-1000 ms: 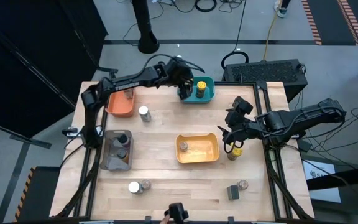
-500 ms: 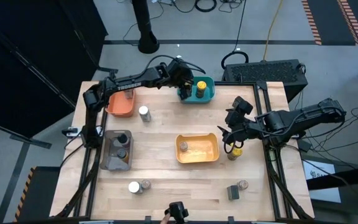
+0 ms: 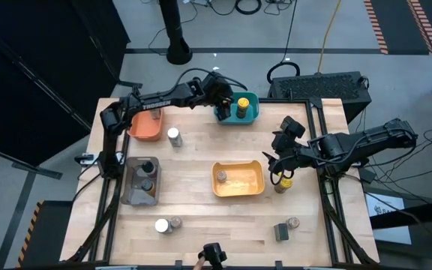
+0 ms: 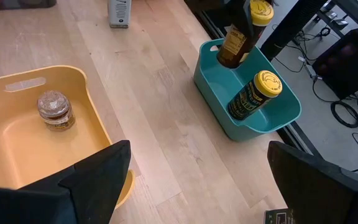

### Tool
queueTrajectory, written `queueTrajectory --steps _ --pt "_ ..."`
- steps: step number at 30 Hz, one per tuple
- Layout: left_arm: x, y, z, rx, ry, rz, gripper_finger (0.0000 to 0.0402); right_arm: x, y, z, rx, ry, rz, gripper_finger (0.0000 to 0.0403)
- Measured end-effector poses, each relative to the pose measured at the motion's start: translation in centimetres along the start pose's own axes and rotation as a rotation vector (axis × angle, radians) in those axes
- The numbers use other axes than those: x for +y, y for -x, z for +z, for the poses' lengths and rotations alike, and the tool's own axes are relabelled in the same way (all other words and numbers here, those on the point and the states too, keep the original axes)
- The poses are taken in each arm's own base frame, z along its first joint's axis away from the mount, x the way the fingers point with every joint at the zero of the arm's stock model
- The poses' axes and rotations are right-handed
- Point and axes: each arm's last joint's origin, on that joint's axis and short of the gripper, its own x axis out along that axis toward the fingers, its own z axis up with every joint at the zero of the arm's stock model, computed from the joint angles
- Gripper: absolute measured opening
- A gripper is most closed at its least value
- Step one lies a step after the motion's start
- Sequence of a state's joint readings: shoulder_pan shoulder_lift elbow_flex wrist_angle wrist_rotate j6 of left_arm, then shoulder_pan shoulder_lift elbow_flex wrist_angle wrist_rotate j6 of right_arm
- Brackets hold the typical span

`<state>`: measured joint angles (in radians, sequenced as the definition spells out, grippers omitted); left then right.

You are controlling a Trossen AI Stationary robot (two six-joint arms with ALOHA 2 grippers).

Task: Sort spices by type
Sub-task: Put the left yellow spice bottle into the green bin

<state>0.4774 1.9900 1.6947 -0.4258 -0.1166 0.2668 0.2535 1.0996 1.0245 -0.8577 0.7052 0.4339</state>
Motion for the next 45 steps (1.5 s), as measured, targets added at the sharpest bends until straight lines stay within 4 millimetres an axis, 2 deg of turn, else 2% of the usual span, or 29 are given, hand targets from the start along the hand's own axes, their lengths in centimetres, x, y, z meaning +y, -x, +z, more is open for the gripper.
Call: queueTrajectory --steps 25,28,36,45 --pt "0.0 0.0 -0.4 0.044 0.046 0.012 0.024 0.0 0.0 0.0 0.0 0.0 0.0 0.0363" --pt "-0.2 -0.7 -0.7 0.053 0.047 0.01 0.024 0.0 0.0 0.0 0.0 0.0 0.0 0.0363" --pt "-1.4 -3.9 -2.3 0.118 0.051 -0.009 0.024 0.0 0.0 0.0 0.0 0.001 0.0 0.0364" --pt "-1.6 -4.6 -2.9 0.16 0.052 0.005 0.024 0.0 0.0 0.0 0.0 0.001 -0.001 0.0364"
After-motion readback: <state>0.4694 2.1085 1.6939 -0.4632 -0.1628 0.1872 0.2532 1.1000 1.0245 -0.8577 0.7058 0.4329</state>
